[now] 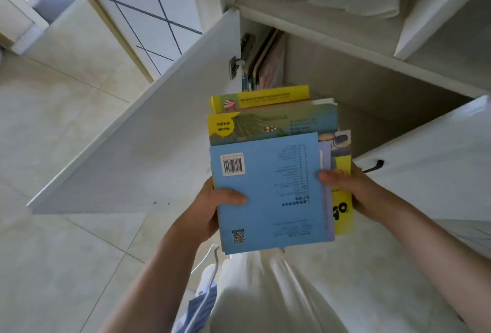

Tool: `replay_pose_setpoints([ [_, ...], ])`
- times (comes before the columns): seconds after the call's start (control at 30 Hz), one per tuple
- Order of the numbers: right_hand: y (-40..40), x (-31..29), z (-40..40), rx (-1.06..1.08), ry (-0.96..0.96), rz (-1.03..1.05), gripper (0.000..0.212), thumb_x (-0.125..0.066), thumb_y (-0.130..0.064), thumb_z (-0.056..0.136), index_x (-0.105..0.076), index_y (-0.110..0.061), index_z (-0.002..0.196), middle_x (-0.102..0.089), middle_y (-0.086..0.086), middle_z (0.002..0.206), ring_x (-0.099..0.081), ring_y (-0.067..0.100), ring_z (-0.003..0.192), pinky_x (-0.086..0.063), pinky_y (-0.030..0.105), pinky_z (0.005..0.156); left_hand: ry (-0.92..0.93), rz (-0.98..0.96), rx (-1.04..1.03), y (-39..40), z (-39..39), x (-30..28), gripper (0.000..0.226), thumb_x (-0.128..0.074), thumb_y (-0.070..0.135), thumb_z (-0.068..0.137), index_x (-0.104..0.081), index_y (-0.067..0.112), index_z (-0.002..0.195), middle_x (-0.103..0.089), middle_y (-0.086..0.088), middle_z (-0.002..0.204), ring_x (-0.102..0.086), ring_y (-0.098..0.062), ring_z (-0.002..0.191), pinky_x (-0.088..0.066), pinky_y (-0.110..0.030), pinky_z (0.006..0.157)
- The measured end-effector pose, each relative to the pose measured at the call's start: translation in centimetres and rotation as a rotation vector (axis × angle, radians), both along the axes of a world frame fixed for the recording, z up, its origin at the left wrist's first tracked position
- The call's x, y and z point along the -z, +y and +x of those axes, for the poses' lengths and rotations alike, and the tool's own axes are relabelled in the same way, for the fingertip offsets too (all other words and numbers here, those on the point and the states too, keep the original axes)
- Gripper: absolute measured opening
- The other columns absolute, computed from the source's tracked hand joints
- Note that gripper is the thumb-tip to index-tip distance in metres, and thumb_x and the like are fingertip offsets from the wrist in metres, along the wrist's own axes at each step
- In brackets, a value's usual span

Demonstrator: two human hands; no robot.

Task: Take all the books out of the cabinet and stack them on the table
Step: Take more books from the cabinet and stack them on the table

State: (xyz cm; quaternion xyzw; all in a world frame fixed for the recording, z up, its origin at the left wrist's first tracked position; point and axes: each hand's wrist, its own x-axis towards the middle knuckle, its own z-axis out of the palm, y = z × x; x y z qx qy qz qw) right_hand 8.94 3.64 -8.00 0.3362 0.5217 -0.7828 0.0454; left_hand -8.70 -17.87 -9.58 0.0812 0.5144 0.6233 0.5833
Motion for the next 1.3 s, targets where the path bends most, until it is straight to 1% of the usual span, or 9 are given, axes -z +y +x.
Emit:
replay_pose_setpoints([
  [0.07, -1.0, -1.4, -0.1, -0.027, 0.013, 0.001, 0.073, -0.087, -0.044, 0.055, -0.060, -0.021, 0.119, -0.072, 0.008, 0.112, -0.069, 0.029, 0.101, -0.060, 0.037, 0.074, 0.029, 0.002, 0.010, -0.9, -0.4, -1.9, 0.054, -0.069, 0.011, 0.054, -0.069, 0.016, 0.107, -0.071, -0.017, 0.110, -0.070, -0.035, 0.093, -0.058, -0.042, 0.073],
  [0.23, -1.7, -3.7, -0.4, -0.090, 0.030, -0.009, 0.088, -0.087, -0.053, 0.051, -0.058, -0.017, 0.125, -0.070, 0.011, 0.117, -0.067, 0.032, 0.105, -0.058, 0.043, 0.082, 0.044, 0.028, 0.029, -2.1, -0.6, -5.1, 0.049, -0.067, 0.012, 0.056, -0.069, 0.015, 0.105, -0.071, -0.017, 0.107, -0.071, -0.033, 0.086, -0.058, -0.039, 0.067],
  [0.4, -1.4, -4.1, -0.3, -0.176, 0.048, -0.123, 0.066, -0.088, -0.051, 0.051, -0.071, -0.027, 0.110, -0.068, 0.013, 0.119, -0.066, 0.034, 0.107, -0.057, 0.043, 0.082, -0.039, -0.012, -0.117, -3.1, 2.7, -6.8, 0.058, -0.065, 0.014, 0.048, -0.063, 0.007, 0.105, -0.073, -0.015, 0.094, -0.071, -0.029, 0.076, -0.059, -0.037, 0.062],
  [0.6, -1.4, -4.2, -0.2, -0.307, 0.025, -0.051, 0.085, -0.088, -0.051, 0.052, -0.059, -0.018, 0.124, -0.069, 0.012, 0.118, -0.067, 0.032, 0.106, -0.054, 0.045, 0.085, -0.102, -0.074, -0.361, -4.7, 7.2, -7.0, 0.054, -0.067, 0.016, 0.046, -0.068, 0.009, 0.099, -0.073, -0.018, 0.092, -0.071, -0.031, 0.073, -0.059, -0.039, 0.061],
  [0.77, -1.8, -5.2, -0.6, -0.485, 0.051, -0.002, 0.048, -0.067, -0.029, 0.080, -0.057, -0.016, 0.125, -0.070, 0.011, 0.115, -0.068, 0.033, 0.103, -0.056, 0.049, 0.085, -0.184, -0.149, -0.592, -6.4, 12.5, -6.2, 0.059, -0.069, 0.019, 0.050, -0.064, 0.010, 0.109, -0.071, -0.020, 0.100, -0.070, -0.033, 0.078, -0.059, -0.041, 0.067],
  [0.87, -3.2, -5.3, -0.9, -0.577, 0.030, 0.029, 0.050, -0.074, -0.027, 0.078, -0.055, -0.014, 0.123, -0.072, 0.010, 0.109, -0.070, 0.030, 0.098, -0.057, 0.048, 0.084, -0.200, -0.168, -0.737, -8.3, 16.0, -6.7, 0.066, -0.072, 0.022, 0.052, -0.060, 0.010, 0.116, -0.071, -0.019, 0.103, -0.071, -0.032, 0.079, -0.059, -0.040, 0.065],
  [1.0, -7.5, -5.8, -1.3, -0.699, 0.084, 0.109, 0.055, -0.077, -0.034, 0.071, -0.051, -0.025, 0.119, -0.071, 0.005, 0.112, -0.070, 0.028, 0.099, -0.055, 0.054, 0.086, -0.144, -0.215, -0.987, -11.2, 21.1, -7.5, 0.061, -0.071, 0.017, 0.065, -0.056, 0.008, 0.123, -0.071, -0.020, 0.107, -0.072, -0.032, 0.081, -0.059, -0.039, 0.062],
  [1.17, -14.3, -7.4, -1.2, -0.926, 0.181, 0.195, 0.034, -0.067, -0.028, 0.083, -0.050, -0.020, 0.111, -0.073, 0.001, 0.099, -0.073, 0.021, 0.083, -0.060, 0.037, 0.063, -0.025, -0.299, -1.349, -14.7, 26.3, -8.0, 0.065, -0.075, 0.014, 0.066, -0.052, 0.007, 0.126, -0.072, -0.020, 0.107, -0.072, -0.038, 0.087, -0.059, -0.040, 0.063],
  [1.3, -20.2, -8.5, -0.3, -1.106, 0.175, 0.193, 0.023, -0.059, -0.017, 0.092, -0.051, -0.018, 0.113, -0.073, 0.003, 0.098, -0.074, 0.021, 0.078, -0.060, 0.033, 0.058, -0.006, -0.314, -1.597, -17.8, 31.4, -8.7, 0.062, -0.077, 0.014, 0.065, -0.054, 0.016, 0.122, -0.073, -0.015, 0.106, -0.072, -0.039, 0.089, -0.060, -0.045, 0.068],
])
